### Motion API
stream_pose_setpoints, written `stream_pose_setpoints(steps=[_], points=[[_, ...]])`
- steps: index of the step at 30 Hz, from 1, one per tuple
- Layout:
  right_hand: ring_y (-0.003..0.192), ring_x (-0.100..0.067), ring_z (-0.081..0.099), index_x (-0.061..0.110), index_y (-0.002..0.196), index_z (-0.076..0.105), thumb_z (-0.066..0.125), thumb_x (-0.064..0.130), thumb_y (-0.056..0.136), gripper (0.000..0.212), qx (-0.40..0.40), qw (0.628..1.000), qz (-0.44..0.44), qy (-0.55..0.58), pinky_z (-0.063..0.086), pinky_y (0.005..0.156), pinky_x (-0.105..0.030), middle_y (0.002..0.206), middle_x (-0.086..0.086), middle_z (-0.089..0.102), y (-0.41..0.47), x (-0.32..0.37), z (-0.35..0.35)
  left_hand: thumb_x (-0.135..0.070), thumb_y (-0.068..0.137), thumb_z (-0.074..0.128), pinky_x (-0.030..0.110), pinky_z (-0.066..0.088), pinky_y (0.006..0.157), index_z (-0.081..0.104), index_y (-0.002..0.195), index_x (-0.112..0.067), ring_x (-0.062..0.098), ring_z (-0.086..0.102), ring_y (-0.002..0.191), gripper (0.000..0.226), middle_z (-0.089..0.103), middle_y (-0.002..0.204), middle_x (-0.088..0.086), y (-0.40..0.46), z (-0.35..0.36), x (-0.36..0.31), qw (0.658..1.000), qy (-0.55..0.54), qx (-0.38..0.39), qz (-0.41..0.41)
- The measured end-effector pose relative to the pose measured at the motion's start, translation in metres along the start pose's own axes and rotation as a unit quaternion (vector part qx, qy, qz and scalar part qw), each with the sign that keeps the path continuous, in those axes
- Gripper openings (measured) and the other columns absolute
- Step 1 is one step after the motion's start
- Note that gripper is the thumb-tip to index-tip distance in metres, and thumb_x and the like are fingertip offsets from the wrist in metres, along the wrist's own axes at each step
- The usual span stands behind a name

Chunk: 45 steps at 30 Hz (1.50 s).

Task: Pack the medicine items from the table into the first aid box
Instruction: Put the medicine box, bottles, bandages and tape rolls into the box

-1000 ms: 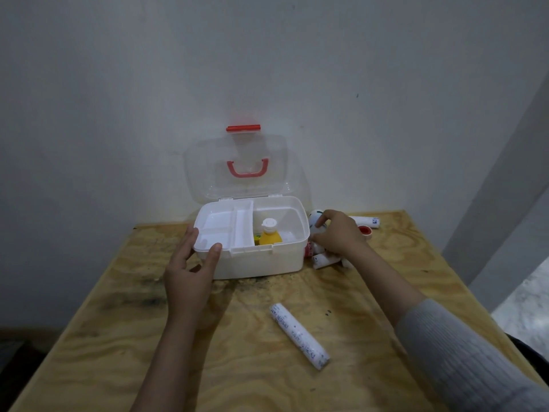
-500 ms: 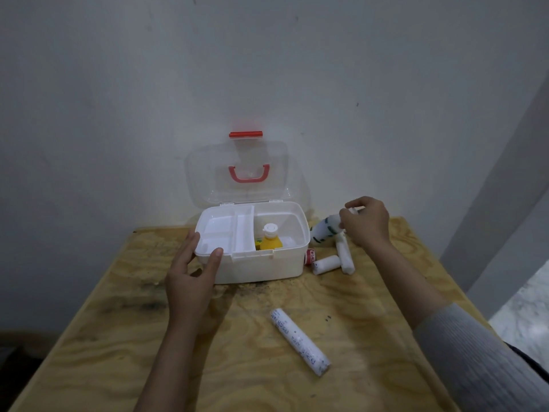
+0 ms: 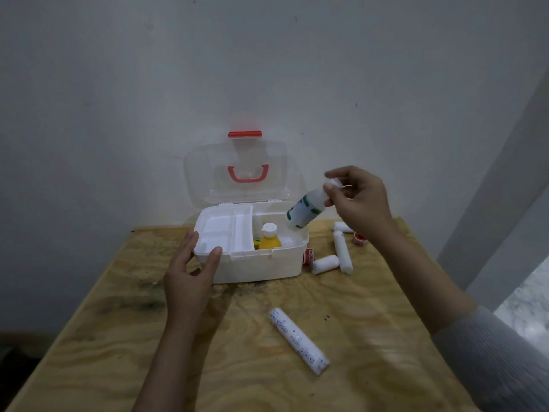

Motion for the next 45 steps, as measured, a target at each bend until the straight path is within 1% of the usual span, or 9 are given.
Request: stream_pose_setpoints(steps=[5,10,17,21,28,32,36,40,45], points=[[0.055,-0.005,0.066,0.015,0.094,0.056,0.071,0.012,0.08,0.021,0.106,0.994,0.005,-0.037,0.047,0.05,-0.01,0.078,-0.002,0.064,-0.005,0.002,0.038,-0.026,0.082,0.07,0.01,0.041,0.081,0.052,0.136,-0.018,0.01,0.041,0.131,0.058,0.045,0.146,-0.004,0.0,-0.001,-0.003,1.0,0.008,0.008,0.0],[0.05,0.006,0.059,0.009,0.084,0.064,0.077,0.017,0.076,0.017,0.197,0.975,0.014,-0.098,0.044,0.051,-0.007,0.066,0.001,0.064,-0.012,-0.009,0.06,-0.033,0.082,0.07,0.045,0.048,0.098,0.049,0.137,-0.023,0.022,0.045,0.131,0.06,0.047,0.145,-0.001,0.006,-0.004,-0.005,0.998,0.065,0.025,-0.01],[0.055,0.002,0.06,0.015,0.086,0.075,0.074,0.022,0.079,0.011,0.232,0.964,-0.008,-0.126,0.041,0.053,-0.005,0.064,0.02,0.061,-0.015,-0.005,0.055,-0.042,0.081,0.068,0.045,0.039,0.102,0.036,0.143,-0.022,0.026,0.041,0.132,0.073,0.041,0.148,0.003,0.026,0.005,-0.028,0.974,0.201,0.095,0.042],[0.071,-0.003,0.063,0.021,0.086,0.074,0.072,0.028,0.079,0.01,0.215,0.967,0.002,-0.137,0.049,0.065,-0.016,0.079,0.019,0.065,-0.009,-0.011,0.033,-0.06,0.077,0.061,0.047,0.034,0.107,0.03,0.146,-0.023,0.026,0.037,0.136,0.084,0.035,0.153,0.001,0.039,0.017,-0.029,0.957,0.248,0.134,0.063],[0.071,-0.007,0.061,0.016,0.086,0.071,0.072,0.023,0.078,0.01,0.154,0.96,0.09,-0.218,0.041,0.059,-0.019,0.083,0.001,0.07,-0.02,-0.08,-0.01,-0.073,0.072,0.05,0.048,0.028,0.112,0.022,0.15,-0.026,0.022,0.023,0.144,0.095,0.02,0.16,-0.005,0.041,0.027,-0.011,0.94,0.292,0.172,0.042],[0.089,-0.027,0.061,0.012,0.097,0.069,0.069,0.017,0.076,0.021,0.108,0.947,0.113,-0.282,0.04,0.07,-0.03,0.098,-0.013,0.066,-0.022,-0.121,-0.028,-0.077,0.066,0.049,0.05,0.03,0.11,0.023,0.149,-0.027,0.023,0.025,0.144,0.1,0.019,0.16,-0.005,0.041,0.027,-0.009,0.943,0.287,0.165,0.038],[0.113,-0.034,0.051,0.018,0.117,0.061,0.065,0.015,0.078,0.039,0.144,0.919,0.141,-0.339,0.043,0.092,-0.042,0.122,-0.011,0.06,-0.013,-0.146,-0.036,-0.077,0.063,0.049,0.05,0.03,0.11,0.025,0.149,-0.027,0.023,0.025,0.144,0.102,0.02,0.159,-0.005,0.041,0.027,-0.009,0.946,0.28,0.163,0.036],[0.104,-0.026,0.059,0.023,0.116,0.062,0.052,0.001,0.078,0.045,0.193,0.91,0.172,-0.324,0.049,0.085,-0.036,0.12,-0.007,0.065,-0.007,-0.165,-0.037,-0.076,0.062,0.05,0.051,0.03,0.11,0.027,0.148,-0.027,0.024,0.026,0.144,0.101,0.02,0.159,-0.005,0.04,0.027,-0.009,0.949,0.272,0.158,0.029],[0.089,-0.026,0.063,0.015,0.11,0.067,0.059,0.008,0.086,0.027,0.145,0.932,0.162,-0.289,0.049,0.076,-0.033,0.102,-0.014,0.071,-0.011,-0.169,-0.041,-0.073,0.061,0.054,0.05,0.031,0.108,0.03,0.146,-0.028,0.024,0.027,0.143,0.099,0.021,0.159,-0.005,0.039,0.026,-0.01,0.955,0.258,0.147,0.017]])
Point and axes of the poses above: each hand's wrist, its own y-axis towards the middle knuckle, its own z-axis out of the palm, x = y × z, the point moved 6 cm from there along y, towards the middle knuckle
